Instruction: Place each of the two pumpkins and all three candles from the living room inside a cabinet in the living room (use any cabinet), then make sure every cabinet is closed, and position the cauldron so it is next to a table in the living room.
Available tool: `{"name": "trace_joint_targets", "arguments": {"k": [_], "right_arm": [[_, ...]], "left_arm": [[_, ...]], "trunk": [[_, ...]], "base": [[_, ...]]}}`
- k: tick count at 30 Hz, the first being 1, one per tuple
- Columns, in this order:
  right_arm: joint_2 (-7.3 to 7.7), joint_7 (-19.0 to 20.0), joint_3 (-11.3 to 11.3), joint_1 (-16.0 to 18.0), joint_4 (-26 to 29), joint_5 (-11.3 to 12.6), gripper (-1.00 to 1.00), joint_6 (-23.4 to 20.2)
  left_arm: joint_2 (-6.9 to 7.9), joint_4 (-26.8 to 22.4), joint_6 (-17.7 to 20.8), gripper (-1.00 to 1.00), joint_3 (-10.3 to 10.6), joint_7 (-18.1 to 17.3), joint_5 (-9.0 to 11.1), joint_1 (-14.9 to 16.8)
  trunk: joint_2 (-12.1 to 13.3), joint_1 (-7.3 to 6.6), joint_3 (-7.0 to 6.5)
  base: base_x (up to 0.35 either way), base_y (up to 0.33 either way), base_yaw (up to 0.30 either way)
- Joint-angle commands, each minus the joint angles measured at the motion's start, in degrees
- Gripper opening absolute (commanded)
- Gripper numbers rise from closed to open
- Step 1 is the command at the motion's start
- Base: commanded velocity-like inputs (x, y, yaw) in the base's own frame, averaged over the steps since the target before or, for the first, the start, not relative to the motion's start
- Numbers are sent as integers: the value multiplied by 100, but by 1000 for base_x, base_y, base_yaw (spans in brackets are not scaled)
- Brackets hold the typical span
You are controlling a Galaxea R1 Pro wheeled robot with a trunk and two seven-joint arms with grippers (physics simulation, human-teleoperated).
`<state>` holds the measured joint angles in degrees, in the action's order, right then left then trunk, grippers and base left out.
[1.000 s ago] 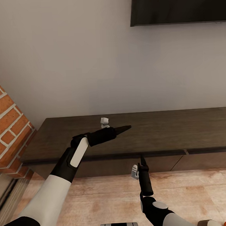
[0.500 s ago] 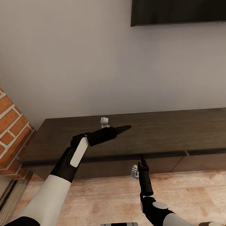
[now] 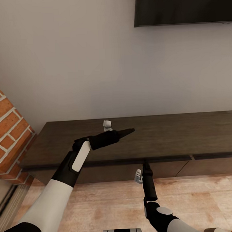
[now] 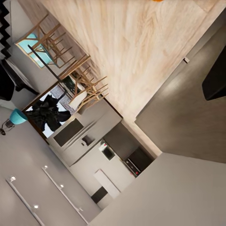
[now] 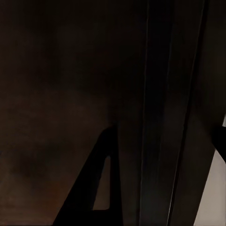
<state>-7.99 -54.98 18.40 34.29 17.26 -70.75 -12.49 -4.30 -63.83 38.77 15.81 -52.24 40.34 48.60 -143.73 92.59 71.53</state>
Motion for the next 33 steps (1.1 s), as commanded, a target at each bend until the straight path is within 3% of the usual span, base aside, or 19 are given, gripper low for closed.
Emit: {"name": "trace_joint_targets", "arguments": {"k": [1,14,33], "right_arm": [[-4,49,16,51,-13,22,-100,27],[-84,-244,23,-1,-39,17,-100,27],[-80,-269,23,-2,-48,17,-100,27]], "left_arm": [[-1,2,-1,100,1,1,0,0],[0,-7,-1,100,1,-5,0,0],[0,-7,-1,100,1,-5,0,0]], "trunk": [[1,1,-1],[1,1,-1],[1,1,-1]], "base": [[0,0,0],[0,0,0],[0,0,0]]}}
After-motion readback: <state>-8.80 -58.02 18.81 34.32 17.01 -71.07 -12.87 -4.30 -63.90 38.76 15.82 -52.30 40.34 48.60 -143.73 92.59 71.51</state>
